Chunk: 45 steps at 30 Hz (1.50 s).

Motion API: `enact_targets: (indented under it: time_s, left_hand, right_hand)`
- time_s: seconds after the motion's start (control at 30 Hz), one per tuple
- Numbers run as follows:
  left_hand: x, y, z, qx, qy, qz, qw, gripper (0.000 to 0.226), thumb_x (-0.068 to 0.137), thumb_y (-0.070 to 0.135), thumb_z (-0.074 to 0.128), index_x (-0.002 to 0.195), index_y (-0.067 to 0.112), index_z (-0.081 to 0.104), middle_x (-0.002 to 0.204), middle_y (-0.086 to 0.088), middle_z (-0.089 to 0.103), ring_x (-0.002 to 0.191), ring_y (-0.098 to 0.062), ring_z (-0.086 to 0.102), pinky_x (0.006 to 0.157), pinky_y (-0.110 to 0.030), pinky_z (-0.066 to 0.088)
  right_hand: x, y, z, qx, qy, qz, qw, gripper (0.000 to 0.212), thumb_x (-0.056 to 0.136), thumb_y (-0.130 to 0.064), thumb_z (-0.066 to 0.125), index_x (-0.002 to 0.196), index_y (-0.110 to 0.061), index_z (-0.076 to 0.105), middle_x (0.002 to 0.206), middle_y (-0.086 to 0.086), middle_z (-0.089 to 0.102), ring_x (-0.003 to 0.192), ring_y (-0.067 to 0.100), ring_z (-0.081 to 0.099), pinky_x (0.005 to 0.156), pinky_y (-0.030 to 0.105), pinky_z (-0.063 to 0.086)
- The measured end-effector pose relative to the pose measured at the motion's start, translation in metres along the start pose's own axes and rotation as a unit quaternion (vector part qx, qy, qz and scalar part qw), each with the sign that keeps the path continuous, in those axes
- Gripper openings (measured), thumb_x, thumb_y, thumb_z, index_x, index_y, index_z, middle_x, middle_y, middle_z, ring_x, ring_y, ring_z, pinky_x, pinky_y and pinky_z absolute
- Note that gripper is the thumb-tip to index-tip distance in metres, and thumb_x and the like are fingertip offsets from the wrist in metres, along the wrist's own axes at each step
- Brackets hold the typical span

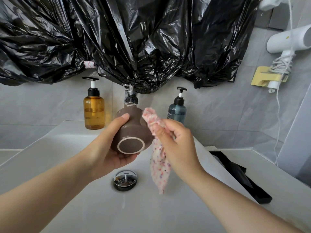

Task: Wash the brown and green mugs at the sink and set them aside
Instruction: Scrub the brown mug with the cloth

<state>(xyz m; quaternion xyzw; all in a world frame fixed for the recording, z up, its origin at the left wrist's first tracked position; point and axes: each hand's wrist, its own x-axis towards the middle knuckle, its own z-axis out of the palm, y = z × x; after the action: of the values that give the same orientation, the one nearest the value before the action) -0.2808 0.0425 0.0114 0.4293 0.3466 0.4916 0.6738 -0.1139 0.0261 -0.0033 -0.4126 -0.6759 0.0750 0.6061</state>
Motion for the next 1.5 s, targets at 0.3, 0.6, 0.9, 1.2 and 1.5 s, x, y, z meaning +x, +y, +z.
enact_targets:
  time_s: [0.3, 0.6, 0.9, 1.2, 1.5]
  left_hand:
    - [-0.001, 0.000, 0.002, 0.001, -0.003, 0.011, 1.000, 0.055, 0.061, 0.045, 0.072, 0.107, 0.017, 0.062, 0.086, -0.010, 0.077, 0.094, -0.030, 0.069, 0.086, -0.042, 0.055]
    - [0.001, 0.000, 0.003, -0.060, 0.019, 0.042, 0.997, 0.050, 0.065, 0.044, 0.071, 0.106, 0.016, 0.062, 0.095, -0.014, 0.075, 0.104, -0.035, 0.069, 0.091, -0.050, 0.055]
    - [0.001, 0.003, -0.001, 0.016, -0.015, -0.054, 0.998, 0.056, 0.059, 0.056, 0.073, 0.101, 0.019, 0.067, 0.091, -0.011, 0.073, 0.088, -0.030, 0.065, 0.085, -0.044, 0.048]
    - [-0.001, -0.002, 0.000, -0.056, -0.031, -0.094, 0.993, 0.057, 0.062, 0.052, 0.072, 0.103, 0.012, 0.068, 0.096, -0.017, 0.072, 0.101, -0.038, 0.064, 0.083, -0.044, 0.047]
    - [0.004, -0.003, 0.000, 0.001, 0.055, 0.003, 0.998, 0.033, 0.077, 0.044, 0.069, 0.098, 0.020, 0.062, 0.076, -0.004, 0.075, 0.080, -0.021, 0.067, 0.092, -0.040, 0.050]
  right_hand:
    - [0.005, 0.002, -0.012, 0.110, 0.138, 0.146, 0.973, 0.021, 0.099, -0.029, 0.054, 0.097, -0.019, 0.072, 0.084, -0.006, 0.071, 0.081, 0.004, 0.062, 0.075, 0.020, 0.049]
    - [0.000, -0.009, -0.006, 0.091, 0.052, 0.182, 0.978, 0.044, 0.101, -0.040, 0.045, 0.064, -0.019, 0.054, 0.056, -0.015, 0.051, 0.055, 0.003, 0.049, 0.055, 0.016, 0.038]
    - [-0.002, -0.011, -0.007, 0.156, -0.062, 0.146, 0.975, 0.028, 0.104, -0.027, 0.038, 0.108, -0.019, 0.064, 0.101, -0.008, 0.061, 0.086, -0.015, 0.056, 0.077, 0.000, 0.037]
    - [-0.005, -0.012, 0.005, 0.136, -0.063, 0.132, 0.980, 0.030, 0.104, -0.029, 0.034, 0.086, -0.023, 0.057, 0.082, -0.009, 0.055, 0.074, -0.008, 0.055, 0.074, 0.007, 0.040]
    - [0.007, 0.002, -0.008, 0.102, 0.051, 0.141, 0.983, 0.049, 0.101, -0.039, 0.046, 0.092, 0.008, 0.056, 0.078, 0.030, 0.052, 0.068, 0.017, 0.043, 0.064, 0.030, 0.033]
